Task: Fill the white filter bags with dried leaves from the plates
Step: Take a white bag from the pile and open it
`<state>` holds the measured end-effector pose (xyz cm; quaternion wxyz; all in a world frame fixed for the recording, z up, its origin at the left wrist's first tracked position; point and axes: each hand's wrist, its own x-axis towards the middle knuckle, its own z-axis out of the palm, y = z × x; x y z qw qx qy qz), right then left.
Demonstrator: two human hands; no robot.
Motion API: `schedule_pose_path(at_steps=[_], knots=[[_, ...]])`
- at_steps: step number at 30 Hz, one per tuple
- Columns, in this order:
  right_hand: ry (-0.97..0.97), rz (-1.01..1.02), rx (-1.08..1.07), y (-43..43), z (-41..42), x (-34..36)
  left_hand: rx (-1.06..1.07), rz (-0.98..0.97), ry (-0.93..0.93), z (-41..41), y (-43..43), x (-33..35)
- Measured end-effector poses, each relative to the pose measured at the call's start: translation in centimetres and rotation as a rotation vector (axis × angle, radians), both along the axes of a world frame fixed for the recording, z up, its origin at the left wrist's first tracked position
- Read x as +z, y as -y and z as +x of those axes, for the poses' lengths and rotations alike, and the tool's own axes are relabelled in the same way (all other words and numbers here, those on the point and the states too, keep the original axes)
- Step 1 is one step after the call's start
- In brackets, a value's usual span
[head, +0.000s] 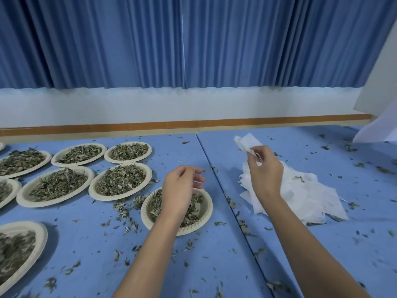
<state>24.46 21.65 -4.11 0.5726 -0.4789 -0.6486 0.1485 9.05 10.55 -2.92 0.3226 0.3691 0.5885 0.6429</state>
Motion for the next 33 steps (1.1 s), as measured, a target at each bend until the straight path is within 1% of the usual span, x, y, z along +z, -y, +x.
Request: schedule_pose_path(at_steps=[1, 3, 5, 6, 8, 12, 13, 16, 19, 24, 26, 29, 31, 33], knots=[[-0.139, 0.004, 0.085, 0.8, -0.9, 0.8, 0.016, 0.009, -0.005, -0.1, 0.1, 0.0], [-0.357, -0.057, 0.266, 2.5, -3.1, 2.5, 0.049, 0.035, -0.024, -0.5, 0.5, 0.1], [-0.483, -0.172, 0.467, 4.0, -5.3, 3.8, 0.069, 0.075, -0.068, -0.9, 1.1, 0.4], [-0.505, -0.234, 0.556, 4.7, -6.3, 4.2, 0.078, 0.096, -0.092, -1.1, 1.5, 0.6], [-0.458, -0.318, 0.648, 6.0, -7.9, 4.5, 0.104, 0.139, -0.118, -1.8, 2.3, 1.0], [-0.307, -0.388, 0.672, 7.7, -10.3, 3.2, 0.220, 0.160, -0.313, -3.0, 3.6, 0.8], [-0.288, -0.405, 0.684, 8.0, -10.8, 3.0, 0.228, 0.164, -0.321, -3.2, 3.7, 0.7], [-0.236, -0.382, 0.742, 8.5, -11.5, 2.5, 0.242, 0.168, -0.207, -3.6, 4.0, 0.9], [-0.113, -0.294, 0.751, 8.5, -11.1, 2.1, 0.257, 0.138, -0.084, -4.6, 4.1, 1.0], [-0.011, -0.232, 0.671, 7.7, -10.2, 1.7, 0.151, 0.018, -0.020, -6.0, 4.2, 0.5], [0.029, -0.184, 0.613, 7.5, -10.1, 1.7, 0.170, 0.001, -0.016, -6.1, 4.3, 0.4], [0.074, -0.180, 0.539, 7.3, -9.9, 1.4, 0.193, -0.009, -0.034, -6.1, 4.3, 0.2], [0.073, -0.220, 0.561, 7.3, -9.9, 1.3, 0.222, -0.011, -0.097, -5.9, 4.2, 0.0], [0.029, -0.288, 0.602, 7.5, -10.0, 1.2, 0.259, 0.010, -0.150, -5.6, 4.3, -0.1]])
